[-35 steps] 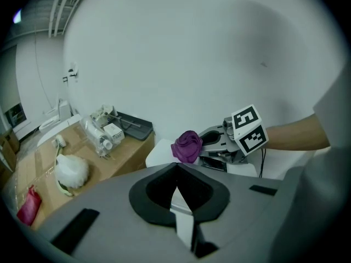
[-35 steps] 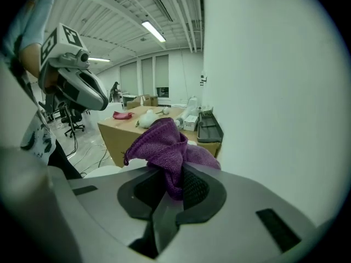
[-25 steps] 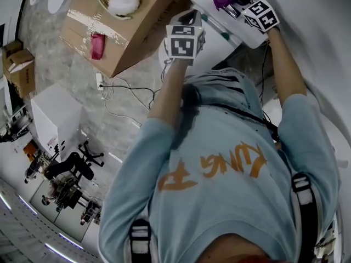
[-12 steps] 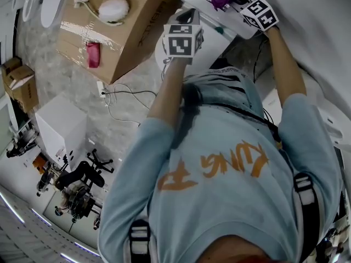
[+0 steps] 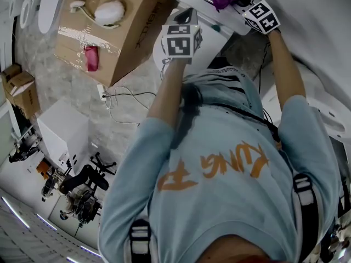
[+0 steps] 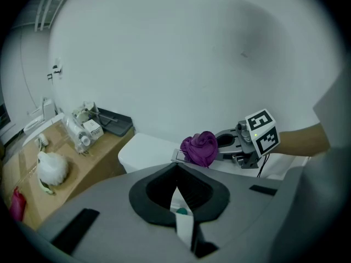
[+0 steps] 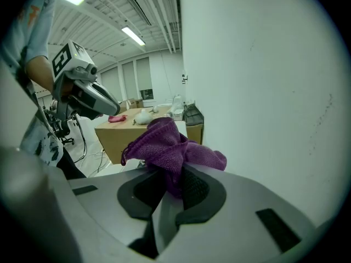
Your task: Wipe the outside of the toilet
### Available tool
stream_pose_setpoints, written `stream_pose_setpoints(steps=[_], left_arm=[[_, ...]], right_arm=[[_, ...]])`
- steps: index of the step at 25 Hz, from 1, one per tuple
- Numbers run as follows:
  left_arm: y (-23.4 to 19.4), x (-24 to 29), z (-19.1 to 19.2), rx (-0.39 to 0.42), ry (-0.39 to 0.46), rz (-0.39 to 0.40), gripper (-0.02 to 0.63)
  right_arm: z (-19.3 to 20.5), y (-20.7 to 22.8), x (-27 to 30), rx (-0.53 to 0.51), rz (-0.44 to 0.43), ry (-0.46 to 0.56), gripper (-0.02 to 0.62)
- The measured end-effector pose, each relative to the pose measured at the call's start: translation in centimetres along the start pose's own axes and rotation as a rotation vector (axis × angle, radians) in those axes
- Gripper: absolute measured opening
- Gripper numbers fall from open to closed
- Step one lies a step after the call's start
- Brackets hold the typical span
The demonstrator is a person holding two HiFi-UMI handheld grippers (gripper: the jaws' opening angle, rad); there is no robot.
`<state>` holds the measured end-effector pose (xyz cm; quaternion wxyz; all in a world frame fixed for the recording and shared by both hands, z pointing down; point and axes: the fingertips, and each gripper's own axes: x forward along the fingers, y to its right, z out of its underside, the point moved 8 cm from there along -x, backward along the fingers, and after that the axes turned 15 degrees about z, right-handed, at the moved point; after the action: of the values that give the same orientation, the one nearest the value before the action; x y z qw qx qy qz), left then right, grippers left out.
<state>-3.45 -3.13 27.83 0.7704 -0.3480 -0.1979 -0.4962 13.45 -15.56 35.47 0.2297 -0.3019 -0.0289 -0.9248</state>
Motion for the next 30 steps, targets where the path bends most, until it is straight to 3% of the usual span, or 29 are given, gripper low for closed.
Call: stream_pose_setpoints(steps=[11, 17, 30], left_arm=[[1.3, 0.9, 0.9, 0.012, -0.021, 0.034, 0.023], [2.2, 1.4, 1.1, 0.018, -0.038, 0.058, 0.023], [2.8, 2.1, 1.7, 0.025, -0.056, 0.098, 0.023]], right_arm=[[2.4, 0.5, -3.1, 0.038, 0.072, -0.004, 0.066], [3.8, 0.7, -5.3, 0.130, 0.131, 0.002, 0.066], [6.2, -0.4, -9.0, 0.166, 0.213, -0.023, 0.067]])
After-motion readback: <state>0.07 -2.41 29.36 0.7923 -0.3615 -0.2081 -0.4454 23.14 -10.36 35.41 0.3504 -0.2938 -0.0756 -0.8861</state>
